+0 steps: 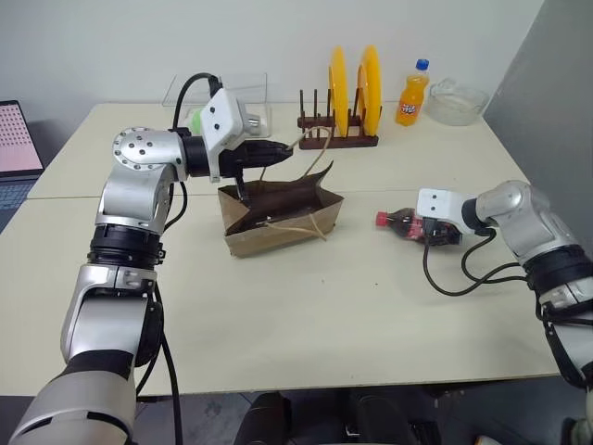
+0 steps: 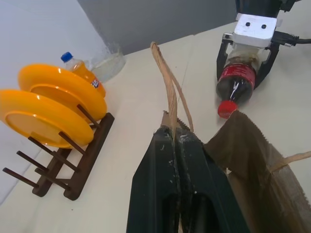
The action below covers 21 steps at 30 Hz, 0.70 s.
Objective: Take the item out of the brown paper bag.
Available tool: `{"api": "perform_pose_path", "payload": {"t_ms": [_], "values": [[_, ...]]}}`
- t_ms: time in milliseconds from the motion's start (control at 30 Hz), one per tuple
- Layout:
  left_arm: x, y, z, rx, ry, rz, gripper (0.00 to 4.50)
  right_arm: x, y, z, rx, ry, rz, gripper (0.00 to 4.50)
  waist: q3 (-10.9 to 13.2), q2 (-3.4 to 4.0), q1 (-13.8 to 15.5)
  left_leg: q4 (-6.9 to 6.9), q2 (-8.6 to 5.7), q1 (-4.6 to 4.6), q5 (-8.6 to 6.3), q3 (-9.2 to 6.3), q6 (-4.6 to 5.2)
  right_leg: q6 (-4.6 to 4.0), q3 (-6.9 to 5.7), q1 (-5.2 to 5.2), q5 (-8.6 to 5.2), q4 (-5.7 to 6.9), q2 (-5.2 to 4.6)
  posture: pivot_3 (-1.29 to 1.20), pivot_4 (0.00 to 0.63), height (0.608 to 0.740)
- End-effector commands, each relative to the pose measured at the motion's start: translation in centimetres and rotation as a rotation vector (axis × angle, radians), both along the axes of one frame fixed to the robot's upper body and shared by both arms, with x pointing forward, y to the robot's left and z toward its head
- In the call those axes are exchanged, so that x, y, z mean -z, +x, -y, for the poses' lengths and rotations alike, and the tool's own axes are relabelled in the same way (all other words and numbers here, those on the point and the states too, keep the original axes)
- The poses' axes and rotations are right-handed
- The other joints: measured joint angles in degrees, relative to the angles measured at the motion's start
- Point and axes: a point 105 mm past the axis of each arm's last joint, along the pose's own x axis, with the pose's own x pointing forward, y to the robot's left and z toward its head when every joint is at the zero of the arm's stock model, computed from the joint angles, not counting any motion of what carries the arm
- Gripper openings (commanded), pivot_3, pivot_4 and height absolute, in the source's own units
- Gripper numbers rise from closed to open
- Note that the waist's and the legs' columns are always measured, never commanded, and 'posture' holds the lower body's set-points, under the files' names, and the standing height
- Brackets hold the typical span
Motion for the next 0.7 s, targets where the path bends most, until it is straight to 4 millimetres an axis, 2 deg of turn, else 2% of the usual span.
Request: {"api": "perform_pose_path", "payload": {"t_ms": [33, 167, 267, 367, 533, 700], "values": [[-1.4, -0.4, -0.2, 0.003, -0.003, 0.057, 0.00, -1.1, 0.5, 0.0, -0.012, -0.001, 0.024, 4.48, 0.00, 0.00, 0.00, 0.00, 0.00, 0.00, 0.00, 0.00, -0.01, 0.00, 0.00, 0.00, 0.00, 0.00, 0.00, 0.00, 0.150, 0.740], [-1.4, -0.3, -0.2, -0.003, -0.017, 0.050, 0.00, -1.7, 0.6, 0.2, -0.006, 0.014, 0.030, 4.48, 0.00, 0.00, 0.07, 0.00, 0.00, 0.00, 0.01, -0.02, -0.01, 0.00, -0.01, 0.00, 0.00, 0.01, -0.01, 0.00, 0.150, 0.740], [-1.5, 0.0, -0.2, -0.005, -0.025, 0.038, 0.00, -3.3, 0.1, 0.1, -0.026, 0.048, 0.046, 4.48, 0.00, 0.01, 0.06, 0.00, -0.01, 0.00, 0.01, -0.01, -0.01, 0.00, 0.00, 0.00, 0.00, 0.01, -0.01, 0.00, 0.150, 0.740], [-1.5, 0.6, -0.3, -0.023, -0.035, 0.024, 0.00, -5.8, -2.1, -0.5, -0.088, 0.109, 0.061, 4.48, 0.03, 0.04, 0.20, 0.00, -0.01, -0.02, 0.00, -0.06, -0.01, 0.00, -0.04, -0.01, 0.00, 0.02, -0.01, 0.00, 0.150, 0.740], [-2.1, 2.0, -0.6, -0.068, -0.072, 0.015, 0.00, -9.8, -6.1, -2.9, -0.149, 0.330, 0.098, 4.48, 0.03, 0.05, 0.51, 0.02, -0.01, -0.12, 0.00, -0.18, 0.00, 0.00, -0.17, 0.01, 0.00, -0.02, -0.01, 0.00, 0.150, 0.740], [-2.2, 3.1, -1.0, -0.107, -0.064, 0.022, 0.00, -13.6, -8.0, -6.8, -0.168, 0.679, 0.269, 4.48, 0.03, 0.04, 0.15, 0.05, -0.01, -0.01, 0.00, -0.16, 0.00, 0.01, -0.15, 0.07, 0.00, 0.02, -0.03, 0.00, 0.150, 0.740]]}}
